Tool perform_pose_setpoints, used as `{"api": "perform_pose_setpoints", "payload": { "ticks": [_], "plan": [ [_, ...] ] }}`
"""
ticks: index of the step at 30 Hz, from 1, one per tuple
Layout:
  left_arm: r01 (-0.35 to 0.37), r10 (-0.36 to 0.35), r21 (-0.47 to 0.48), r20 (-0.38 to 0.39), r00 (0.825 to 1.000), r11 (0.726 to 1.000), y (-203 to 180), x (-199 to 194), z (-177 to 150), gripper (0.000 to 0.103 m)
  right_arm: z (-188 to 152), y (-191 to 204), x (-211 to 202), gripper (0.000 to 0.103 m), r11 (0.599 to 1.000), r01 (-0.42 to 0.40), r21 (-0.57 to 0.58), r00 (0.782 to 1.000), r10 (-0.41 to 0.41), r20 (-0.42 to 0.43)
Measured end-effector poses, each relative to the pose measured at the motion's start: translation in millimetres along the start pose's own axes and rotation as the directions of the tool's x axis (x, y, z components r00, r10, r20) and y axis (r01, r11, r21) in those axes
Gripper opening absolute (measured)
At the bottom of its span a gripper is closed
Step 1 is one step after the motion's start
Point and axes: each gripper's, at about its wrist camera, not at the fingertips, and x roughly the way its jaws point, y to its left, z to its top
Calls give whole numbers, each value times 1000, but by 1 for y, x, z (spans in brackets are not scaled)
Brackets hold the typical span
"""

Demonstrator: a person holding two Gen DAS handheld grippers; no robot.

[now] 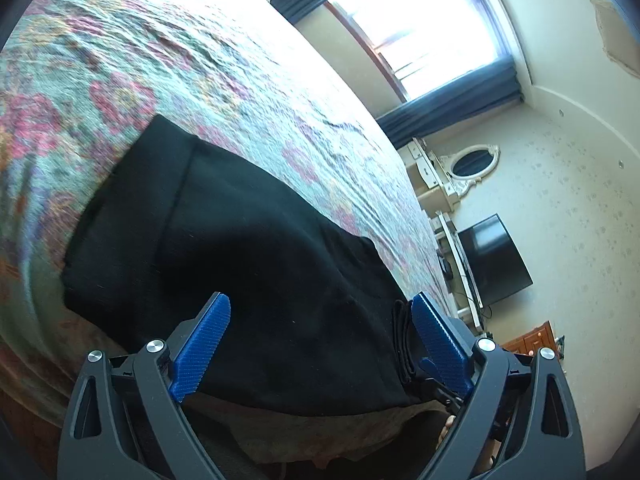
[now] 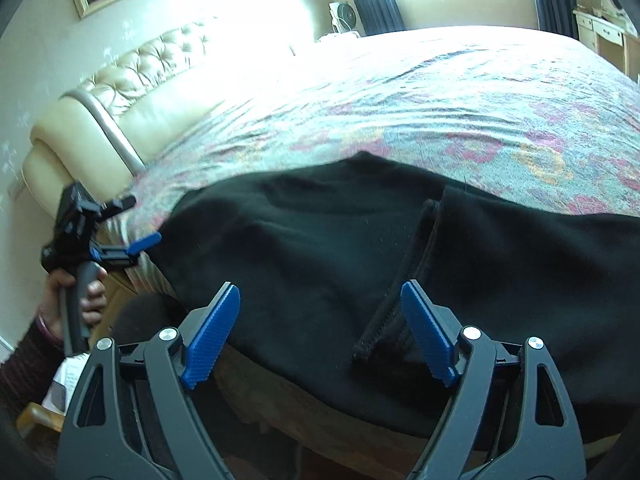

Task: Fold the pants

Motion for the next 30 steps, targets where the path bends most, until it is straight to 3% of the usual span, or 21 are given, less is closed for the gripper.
{"api": "perform_pose_setpoints", "payload": {
  "ticks": [3, 6, 8, 10, 11, 12, 13, 16, 20, 22, 25, 27, 30],
  "plan": [
    [-12, 13, -18, 30, 999, 1000, 9, -12, 4, 91, 44, -31, 2, 83, 998, 2, 60, 1000, -3, 20],
    [-38, 39, -32, 39, 998, 999, 19, -14, 6, 91, 92, -66, 19, 83, 991, 130, 35, 991, -131, 37],
    [-46, 48, -45, 44, 998, 998, 26, -14, 6, 91, 119, -87, 45, 83, 983, 182, -8, 983, -182, -41],
    [-33, 37, -68, 49, 998, 997, 33, -15, 7, 91, 138, -107, 71, 83, 994, 94, 52, 989, -87, -120],
    [-31, 35, -79, 51, 998, 996, 37, -15, 6, 91, 143, -116, 86, 83, 992, -14, 128, 984, 37, -176],
    [-34, 38, -85, 51, 998, 996, 39, -16, 5, 91, 147, -125, 103, 83, 968, -123, 220, 961, 171, -218],
    [-34, 39, -84, 48, 998, 996, 41, -15, 3, 91, 148, -128, 115, 83, 944, -182, 275, 939, 250, -237],
    [-40, 43, -69, 39, 998, 997, 42, -13, -1, 91, 152, -129, 149, 83, 922, -223, 317, 887, 326, -327],
    [-13, 17, -92, 42, 999, 996, 46, -15, -3, 91, 149, -121, 171, 83, 885, -291, 363, 787, 437, -435],
    [7, -2, -111, 46, 999, 994, 51, -18, -3, 91, 148, -117, 172, 83, 883, -300, 361, 768, 448, -458],
    [31, -23, -135, 55, 998, 990, 63, -25, -6, 91, 147, -112, 174, 83, 847, -351, 400, 706, 520, -481],
    [36, -28, -141, 59, 998, 989, 67, -27, -7, 91, 148, -108, 174, 85, 863, -343, 372, 699, 499, -512],
    [34, -27, -134, 56, 998, 990, 66, -26, -8, 91, 147, -105, 185, 87, 843, -349, 410, 678, 529, -510]
  ]
}}
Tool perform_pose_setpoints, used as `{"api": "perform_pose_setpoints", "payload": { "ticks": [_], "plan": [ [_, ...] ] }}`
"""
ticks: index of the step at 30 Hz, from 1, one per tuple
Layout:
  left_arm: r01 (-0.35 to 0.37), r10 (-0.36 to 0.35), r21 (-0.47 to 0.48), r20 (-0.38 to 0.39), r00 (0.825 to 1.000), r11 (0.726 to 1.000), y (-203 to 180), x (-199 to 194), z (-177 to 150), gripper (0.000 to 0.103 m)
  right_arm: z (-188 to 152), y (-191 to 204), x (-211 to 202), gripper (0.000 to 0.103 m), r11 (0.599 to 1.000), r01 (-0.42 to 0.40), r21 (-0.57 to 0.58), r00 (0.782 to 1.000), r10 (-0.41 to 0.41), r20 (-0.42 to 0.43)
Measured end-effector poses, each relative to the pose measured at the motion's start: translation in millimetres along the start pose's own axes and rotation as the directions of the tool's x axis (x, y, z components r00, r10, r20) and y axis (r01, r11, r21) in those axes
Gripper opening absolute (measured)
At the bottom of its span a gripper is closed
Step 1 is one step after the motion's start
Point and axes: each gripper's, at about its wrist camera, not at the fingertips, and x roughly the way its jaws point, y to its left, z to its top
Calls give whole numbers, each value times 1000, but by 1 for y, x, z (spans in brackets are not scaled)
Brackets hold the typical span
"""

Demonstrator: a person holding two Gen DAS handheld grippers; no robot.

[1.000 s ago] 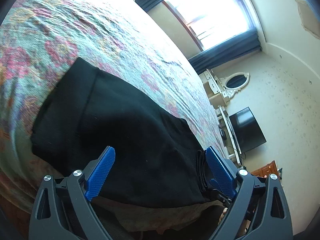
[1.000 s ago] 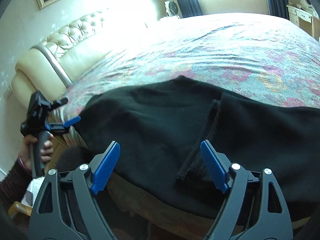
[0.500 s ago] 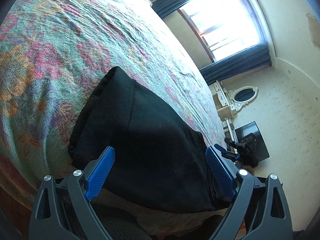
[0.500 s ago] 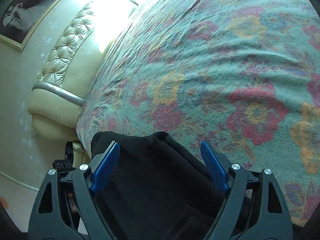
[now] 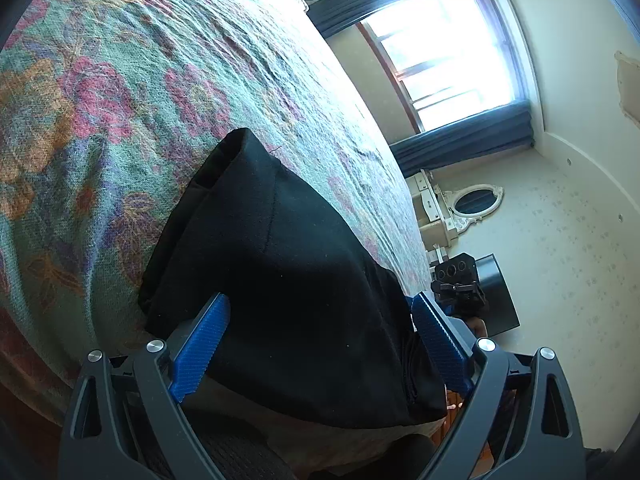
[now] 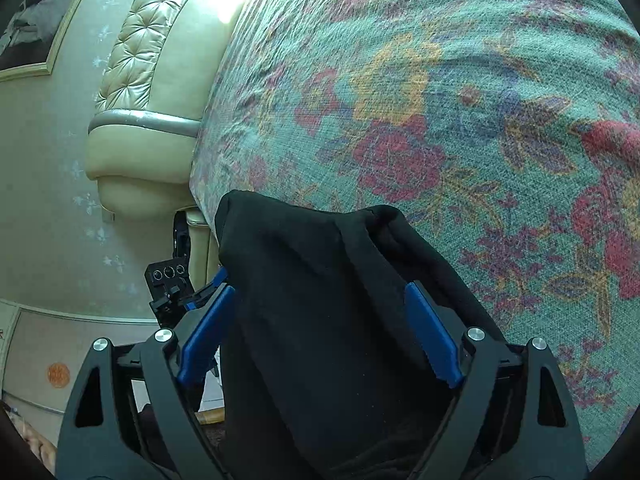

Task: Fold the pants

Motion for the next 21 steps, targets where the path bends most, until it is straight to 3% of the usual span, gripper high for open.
{"api": "perform_pose_setpoints", "payload": {
  "ticks": [7, 11, 14, 15, 17, 19, 21],
  "plan": [
    [10, -10, -4, -8, 1000, 1000, -6, 1, 4, 91, 27, -6, 18, 92, 982, -165, 97, 984, 157, 84],
    [-18, 18, 15, 8, 1000, 1000, -7, -4, 9, 91, 33, -21, 16, 92, 966, -195, 172, 972, 167, 163],
    [-27, 27, 22, 12, 1000, 999, -3, -10, 11, 91, 37, -8, 17, 92, 992, -84, 97, 986, 69, 150],
    [-32, 31, 21, 14, 999, 999, -2, -13, 12, 91, 38, 0, 12, 92, 998, -13, 61, 985, 2, 170],
    [-43, 43, 15, 25, 999, 999, 0, -19, 14, 91, 41, 10, -3, 92, 989, 147, 16, 955, -146, 258],
    [-56, 56, 12, 39, 998, 998, 1, -26, 18, 91, 41, 13, -19, 92, 985, 169, 34, 934, -171, 312],
    [-60, 60, 6, 46, 997, 998, 3, -33, 23, 91, 31, 24, -24, 92, 989, 146, 3, 933, -139, 331]
  ]
}}
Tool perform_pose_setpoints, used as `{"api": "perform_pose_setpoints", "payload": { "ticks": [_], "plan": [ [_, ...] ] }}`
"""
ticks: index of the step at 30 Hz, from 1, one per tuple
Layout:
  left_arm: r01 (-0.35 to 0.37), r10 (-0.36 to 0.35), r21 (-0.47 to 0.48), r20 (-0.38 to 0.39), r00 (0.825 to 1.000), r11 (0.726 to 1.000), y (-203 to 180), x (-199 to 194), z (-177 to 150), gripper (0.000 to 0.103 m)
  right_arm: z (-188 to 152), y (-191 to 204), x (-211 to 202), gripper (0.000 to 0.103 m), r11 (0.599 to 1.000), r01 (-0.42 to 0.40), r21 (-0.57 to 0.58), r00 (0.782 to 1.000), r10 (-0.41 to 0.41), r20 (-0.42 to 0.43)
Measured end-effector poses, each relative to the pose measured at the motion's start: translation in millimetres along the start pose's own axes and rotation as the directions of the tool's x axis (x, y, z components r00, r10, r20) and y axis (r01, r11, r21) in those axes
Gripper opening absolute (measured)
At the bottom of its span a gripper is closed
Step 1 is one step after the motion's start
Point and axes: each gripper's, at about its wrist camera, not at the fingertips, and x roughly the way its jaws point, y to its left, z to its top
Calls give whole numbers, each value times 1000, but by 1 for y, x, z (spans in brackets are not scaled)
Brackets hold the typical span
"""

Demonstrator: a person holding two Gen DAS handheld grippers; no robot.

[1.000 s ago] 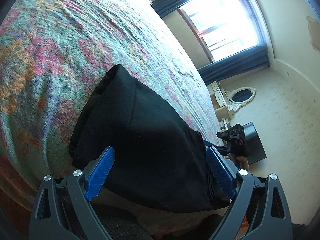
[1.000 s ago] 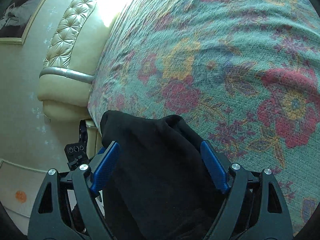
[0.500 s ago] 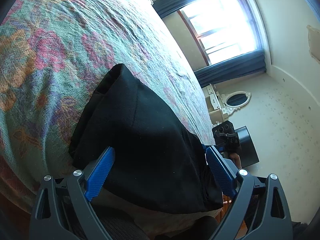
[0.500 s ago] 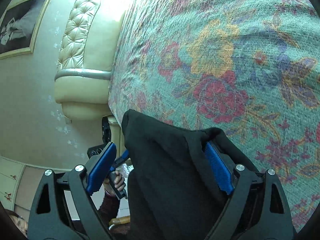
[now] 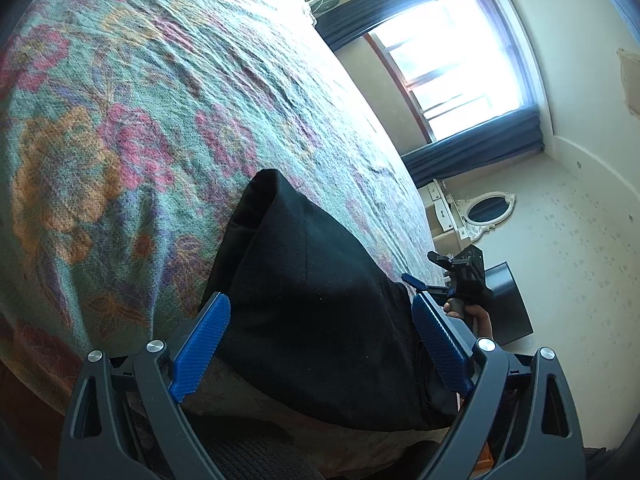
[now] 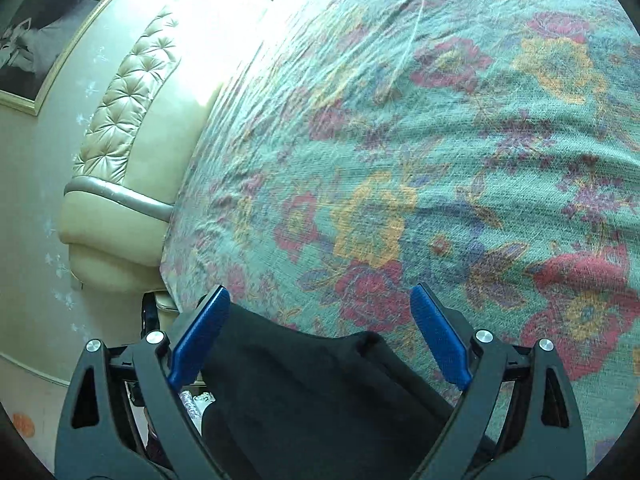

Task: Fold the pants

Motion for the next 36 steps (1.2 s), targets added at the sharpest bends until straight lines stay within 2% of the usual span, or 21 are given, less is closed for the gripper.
{"api": "perform_pose_setpoints", "payload": {
  "ticks": [5, 7, 10, 12, 13, 15, 19, 22, 26, 27, 28, 29, 30, 33, 36],
  "plan": [
    [-16, 17, 4, -31, 999, 1000, 16, 0, 26, 91, -49, 29, -8, 92, 996, -65, -62, 998, 64, -17],
    [37, -38, -18, -77, 996, 999, 27, 7, 37, 91, -73, 32, -9, 92, 991, -128, -39, 992, 127, -23],
    [77, -85, -54, -167, 982, 996, 40, 25, 46, 91, -109, 36, -12, 92, 978, -210, 5, 977, 210, -34],
    [77, -81, -25, -218, 973, 997, 38, 35, 49, 92, -132, 37, -9, 92, 967, -253, 36, 966, 255, -43],
    [77, -78, -13, -235, 969, 997, 37, 36, 50, 96, -142, 37, -7, 92, 962, -269, 51, 961, 271, -48],
    [83, -82, -10, -256, 963, 997, 32, 41, 51, 97, -160, 38, -3, 92, 953, -294, 75, 953, 299, -56],
    [160, -166, -42, -277, 946, 986, 19, 47, 46, 97, -190, 39, 8, 92, 950, -295, 108, 949, 304, -85],
    [86, -92, -33, -274, 957, 996, 16, 55, 39, 97, -204, 43, 10, 92, 957, -272, 99, 956, 281, -88],
    [56, -74, -90, -210, 975, 994, 18, 49, 43, 97, -216, 50, 4, 92, 956, -280, 90, 955, 287, -77],
    [29, -45, -73, -217, 975, 997, 15, 50, 41, 91, -219, 50, 2, 92, 952, -293, 94, 951, 300, -73],
    [-12, 2, -39, -241, 970, 999, 14, 51, 39, 54, -220, 51, 0, 92, 949, -302, 94, 949, 308, -68],
    [-68, 65, -3, -281, 957, 998, 11, 58, 36, 37, -221, 51, -2, 92, 950, -299, 91, 951, 305, -59],
    [-97, 95, 11, -302, 949, 995, 11, 62, 33, 28, -222, 51, -6, 92, 955, -285, 85, 956, 289, -45],
    [-114, 111, 7, -291, 950, 994, 7, 60, 31, 24, -225, 47, -18, 92, 962, -262, 73, 965, 264, -9],
    [-77, 78, 16, -247, 966, 997, -17, 50, 34, 18, -229, 42, -35, 92, 971, -233, 61, 972, 230, 39]
  ]
}}
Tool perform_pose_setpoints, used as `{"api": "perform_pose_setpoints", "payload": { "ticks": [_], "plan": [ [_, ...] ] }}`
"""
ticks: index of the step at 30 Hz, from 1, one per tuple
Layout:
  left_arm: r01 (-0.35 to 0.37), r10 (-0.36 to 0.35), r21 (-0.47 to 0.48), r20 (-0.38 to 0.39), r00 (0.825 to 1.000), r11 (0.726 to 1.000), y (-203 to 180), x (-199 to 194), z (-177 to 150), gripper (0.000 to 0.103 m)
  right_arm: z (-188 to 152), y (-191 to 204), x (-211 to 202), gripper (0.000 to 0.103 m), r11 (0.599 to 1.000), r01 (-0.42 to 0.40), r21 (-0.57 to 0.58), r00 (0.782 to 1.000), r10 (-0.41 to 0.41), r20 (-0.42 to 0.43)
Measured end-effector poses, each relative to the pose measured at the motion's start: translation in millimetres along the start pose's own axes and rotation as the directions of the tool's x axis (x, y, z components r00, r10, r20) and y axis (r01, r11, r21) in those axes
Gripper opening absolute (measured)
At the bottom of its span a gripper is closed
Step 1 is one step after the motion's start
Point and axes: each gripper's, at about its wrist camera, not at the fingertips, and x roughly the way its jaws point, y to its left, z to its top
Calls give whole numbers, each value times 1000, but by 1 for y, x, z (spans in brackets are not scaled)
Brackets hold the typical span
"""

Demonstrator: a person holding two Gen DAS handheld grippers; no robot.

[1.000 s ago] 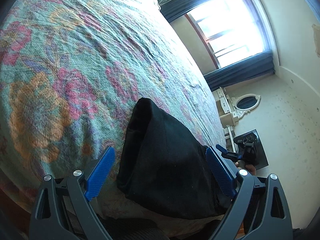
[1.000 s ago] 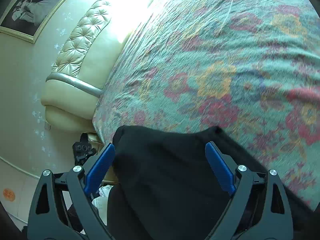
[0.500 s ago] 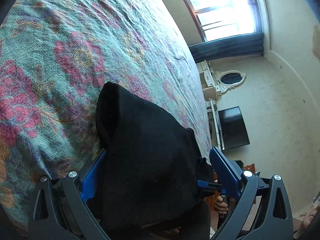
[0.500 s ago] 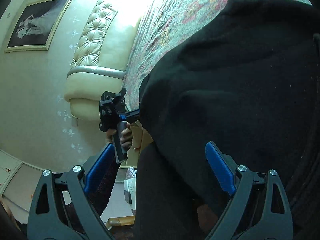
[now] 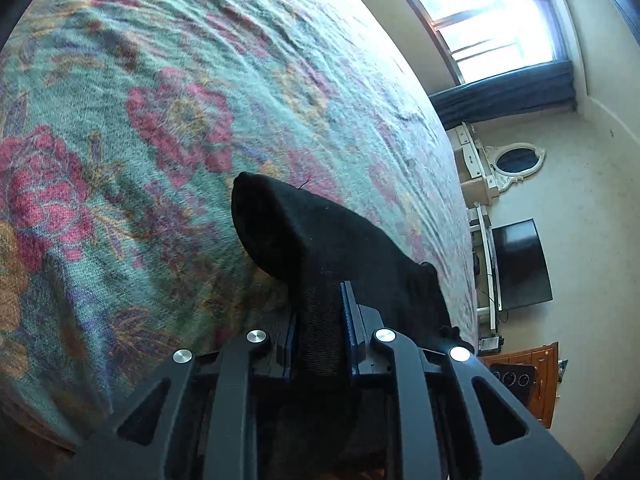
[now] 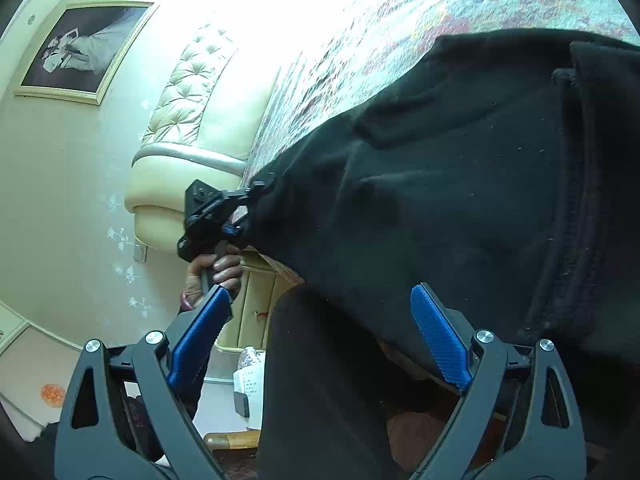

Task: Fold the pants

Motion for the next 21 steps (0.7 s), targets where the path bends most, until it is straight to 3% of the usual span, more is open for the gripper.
{"api": "perform_pose_setpoints", "payload": {
  "ticks": [5, 11, 17, 21],
  "plan": [
    [113, -117, 96, 32, 993, 989, -76, -15, -4, 16, -7, -9, -31, 92, 1000, -5, 19, 997, 4, 81],
    [174, -179, 198, 3, 984, 965, -162, 24, -21, 16, -19, -25, -54, 92, 998, -15, 57, 990, 7, 143],
    [158, -142, 288, -76, 987, 944, -212, 100, -68, 16, -29, -28, -77, 92, 998, 7, 69, 977, -21, 211],
    [105, -58, 376, -133, 989, 921, -238, 155, -104, 16, -37, -38, -106, 92, 996, 39, 80, 958, -60, 280]
  ]
}}
